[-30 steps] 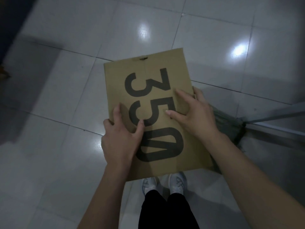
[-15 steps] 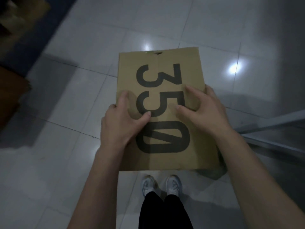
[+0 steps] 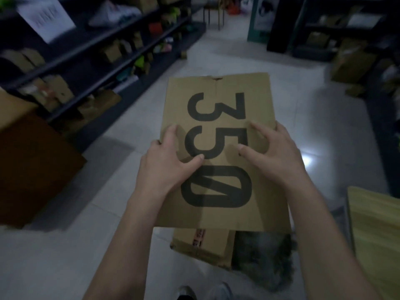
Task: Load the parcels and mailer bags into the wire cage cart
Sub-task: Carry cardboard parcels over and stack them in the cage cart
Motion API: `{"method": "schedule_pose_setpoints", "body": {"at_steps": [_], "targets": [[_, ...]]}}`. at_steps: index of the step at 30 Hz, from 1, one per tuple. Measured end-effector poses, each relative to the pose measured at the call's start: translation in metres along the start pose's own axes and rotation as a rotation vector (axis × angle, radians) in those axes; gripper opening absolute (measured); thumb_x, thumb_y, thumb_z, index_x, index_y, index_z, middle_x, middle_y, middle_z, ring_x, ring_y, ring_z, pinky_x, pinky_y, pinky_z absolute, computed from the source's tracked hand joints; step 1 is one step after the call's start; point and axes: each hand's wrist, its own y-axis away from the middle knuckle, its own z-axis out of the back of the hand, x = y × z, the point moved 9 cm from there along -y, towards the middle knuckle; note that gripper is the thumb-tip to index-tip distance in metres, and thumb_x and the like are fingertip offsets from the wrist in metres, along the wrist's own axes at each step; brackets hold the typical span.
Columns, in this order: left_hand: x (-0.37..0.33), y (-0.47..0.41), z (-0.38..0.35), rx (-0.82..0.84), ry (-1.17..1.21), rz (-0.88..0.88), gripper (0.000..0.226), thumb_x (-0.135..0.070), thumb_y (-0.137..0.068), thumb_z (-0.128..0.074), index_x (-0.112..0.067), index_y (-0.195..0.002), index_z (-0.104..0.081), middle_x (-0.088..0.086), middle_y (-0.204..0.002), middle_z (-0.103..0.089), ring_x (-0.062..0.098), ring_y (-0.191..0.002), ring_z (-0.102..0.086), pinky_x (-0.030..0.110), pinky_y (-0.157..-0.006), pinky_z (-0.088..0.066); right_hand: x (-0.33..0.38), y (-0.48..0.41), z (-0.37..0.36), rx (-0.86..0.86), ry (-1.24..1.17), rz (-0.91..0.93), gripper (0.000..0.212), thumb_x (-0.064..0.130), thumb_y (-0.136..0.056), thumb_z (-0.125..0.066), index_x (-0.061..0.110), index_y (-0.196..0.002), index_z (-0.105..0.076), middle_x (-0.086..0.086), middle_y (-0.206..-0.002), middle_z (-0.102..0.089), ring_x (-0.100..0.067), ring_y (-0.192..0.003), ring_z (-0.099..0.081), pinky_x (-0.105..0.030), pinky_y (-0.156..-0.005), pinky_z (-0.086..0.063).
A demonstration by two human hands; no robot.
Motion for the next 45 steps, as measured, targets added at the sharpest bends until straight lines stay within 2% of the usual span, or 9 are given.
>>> {"method": "schedule_pose_setpoints", "body": {"at_steps": [5,10,14,21,26,32,36,39,45], "targets": [[-0.034,0.025,0.037,-0.030,-0.048,-0.086,0.096,-0.078,-0.076,-0.054,-0.037,-0.153,-0.016,0.013,-0.131,-0.055,0.032,-0.113,-0.057,0.043,-0.092,-0.048,0.018,0.046,0.040,-0.078,-0.027,-0.056,0.071,0.057,-0.084,-0.067,0.043,-0.148,-0.040,0.002,-0.156,-0.032,-0.022,-0.138,-0.039,-0.045,-0.111,-0.040],[-0.053,0.051,0.057,-0.023,-0.064,-0.197,0.089,-0.074,-0.081,-0.054,-0.034,-0.153,-0.020,0.014,-0.128,-0.055,0.031,-0.111,-0.057,0.040,-0.088,-0.048,0.027,0.096,0.060,-0.145,-0.010,-0.113,0.068,0.054,-0.086,-0.068,0.043,-0.148,-0.041,0.001,-0.153,-0.036,-0.022,-0.135,-0.041,-0.039,-0.098,-0.042],[-0.060,0.077,0.055,-0.010,-0.102,-0.282,0.081,-0.071,-0.087,-0.051,-0.031,-0.152,-0.023,0.014,-0.122,-0.056,0.030,-0.107,-0.058,0.032,-0.077,-0.040,0.025,0.140,0.065,-0.189,-0.001,-0.219,0.070,0.056,-0.083,-0.070,0.045,-0.147,-0.041,-0.003,-0.157,-0.031,-0.025,-0.141,-0.035,-0.045,-0.107,-0.039],[-0.085,0.134,0.038,0.084,-0.069,-0.434,0.074,-0.068,-0.089,-0.051,-0.028,-0.148,-0.028,0.010,-0.117,-0.056,0.021,-0.094,-0.053,0.030,-0.073,-0.041,0.009,0.234,0.083,-0.223,0.048,-0.376,0.077,0.058,-0.079,-0.073,0.048,-0.147,-0.038,-0.003,-0.163,-0.020,-0.022,-0.149,-0.023,-0.046,-0.114,-0.031],[-0.143,0.191,0.004,0.202,-0.012,-0.610,0.076,-0.069,-0.088,-0.051,-0.030,-0.148,-0.026,0.012,-0.119,-0.056,0.031,-0.104,-0.060,0.037,-0.081,-0.053,-0.023,0.328,0.125,-0.401,0.020,-0.521,0.074,0.054,-0.078,-0.077,0.047,-0.145,-0.044,-0.002,-0.161,-0.022,-0.023,-0.147,-0.026,-0.046,-0.115,-0.031],[-0.232,0.296,-0.028,0.281,0.057,-0.862,0.073,-0.066,-0.090,-0.049,-0.031,-0.149,-0.023,0.012,-0.112,-0.056,0.032,-0.097,-0.060,0.038,-0.080,-0.053,-0.058,0.463,0.193,-0.721,0.099,-0.635,0.071,0.053,-0.077,-0.077,0.035,-0.142,-0.052,0.003,-0.139,-0.046,-0.016,-0.127,-0.046,-0.040,-0.104,-0.044],[-0.284,0.385,-0.046,0.335,0.057,-1.025,0.070,-0.063,-0.092,-0.049,-0.029,-0.148,-0.026,0.013,-0.112,-0.056,0.032,-0.097,-0.059,0.036,-0.076,-0.048,-0.082,0.563,0.228,-0.841,0.163,-0.708,0.067,0.051,-0.081,-0.075,0.031,-0.141,-0.053,0.001,-0.133,-0.050,-0.014,-0.117,-0.049,-0.032,-0.094,-0.043],[-0.315,0.461,-0.064,0.376,0.052,-1.130,0.058,-0.061,-0.091,-0.048,-0.025,-0.135,-0.038,0.011,-0.103,-0.057,0.032,-0.089,-0.056,0.035,-0.070,-0.042,-0.105,0.646,0.244,-0.902,0.149,-0.794,0.068,0.055,-0.079,-0.075,0.033,-0.140,-0.054,0.004,-0.131,-0.050,-0.007,-0.111,-0.046,-0.029,-0.092,-0.040],[-0.362,0.632,-0.105,0.456,-0.006,-1.270,0.060,-0.059,-0.092,-0.047,-0.020,-0.136,-0.040,0.016,-0.107,-0.057,0.037,-0.094,-0.059,0.038,-0.072,-0.043,-0.143,0.821,0.271,-0.999,0.123,-0.953,0.064,0.053,-0.080,-0.075,0.032,-0.138,-0.055,0.003,-0.131,-0.051,-0.016,-0.123,-0.049,-0.034,-0.098,-0.042]]}}
